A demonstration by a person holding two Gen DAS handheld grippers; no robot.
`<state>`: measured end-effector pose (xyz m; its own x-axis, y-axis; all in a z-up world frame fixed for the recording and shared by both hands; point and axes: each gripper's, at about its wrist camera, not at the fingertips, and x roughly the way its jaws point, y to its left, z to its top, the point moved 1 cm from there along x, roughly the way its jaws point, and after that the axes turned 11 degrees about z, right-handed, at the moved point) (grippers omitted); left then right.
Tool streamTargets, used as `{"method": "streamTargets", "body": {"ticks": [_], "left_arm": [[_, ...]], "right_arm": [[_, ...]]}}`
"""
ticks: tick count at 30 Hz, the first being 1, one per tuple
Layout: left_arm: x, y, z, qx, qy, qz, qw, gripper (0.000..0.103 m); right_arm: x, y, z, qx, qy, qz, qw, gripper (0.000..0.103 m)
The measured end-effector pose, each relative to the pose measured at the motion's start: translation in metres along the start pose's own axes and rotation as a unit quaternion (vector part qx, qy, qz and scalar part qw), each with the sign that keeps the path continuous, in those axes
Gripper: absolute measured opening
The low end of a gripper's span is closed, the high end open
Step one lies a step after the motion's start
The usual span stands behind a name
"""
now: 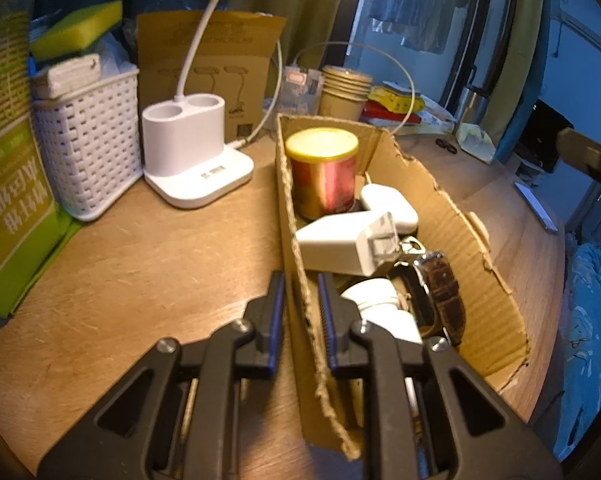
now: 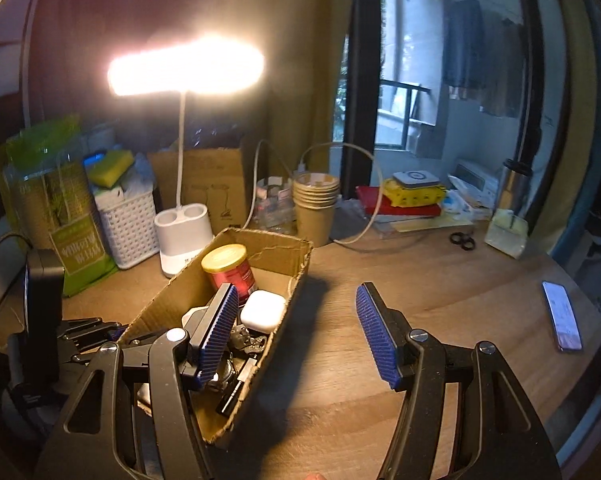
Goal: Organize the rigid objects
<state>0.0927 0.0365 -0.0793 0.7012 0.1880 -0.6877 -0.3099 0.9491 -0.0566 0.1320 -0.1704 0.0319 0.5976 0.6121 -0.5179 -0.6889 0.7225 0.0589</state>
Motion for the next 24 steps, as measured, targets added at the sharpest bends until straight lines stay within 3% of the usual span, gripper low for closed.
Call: {"method": "streamTargets", "body": {"ticks": [8, 15, 17, 19, 23, 24], "left_arm": [[-0.032, 0.009, 0.001, -0.028, -0.044, 0.038, 0.9979, 0.025], [-0.072, -0.003, 0.005, -0.003, -0.087, 0.056, 0.9947, 0.028], [-0.087, -0.009, 0.008, 0.001, -0.098, 0.053, 0.9938, 0.035], [-0.104, -0.012, 0.010, -0.001, -0.117, 0.047, 0.9920, 0.060], [-0.138, -0.022, 0.016, 0.004, -0.159, 0.044, 0.9863, 0.072], [-0.145, -0.024, 0.017, 0.005, -0.166, 0.045, 0.9851, 0.078]], "right_arm": [[-0.037, -0.011, -0.003, 0.020, -0.035, -0.009, 0.999, 0.065], [-0.067, -0.011, -0.002, 0.023, -0.067, -0.014, 0.997, 0.065], [-0.075, -0.007, -0.002, 0.021, -0.075, -0.015, 0.997, 0.065], [-0.080, -0.004, -0.002, 0.018, -0.081, -0.013, 0.997, 0.065], [-0.093, -0.001, -0.003, 0.018, -0.095, -0.014, 0.995, 0.066], [-0.096, 0.000, -0.004, 0.019, -0.099, -0.019, 0.995, 0.071]]}}
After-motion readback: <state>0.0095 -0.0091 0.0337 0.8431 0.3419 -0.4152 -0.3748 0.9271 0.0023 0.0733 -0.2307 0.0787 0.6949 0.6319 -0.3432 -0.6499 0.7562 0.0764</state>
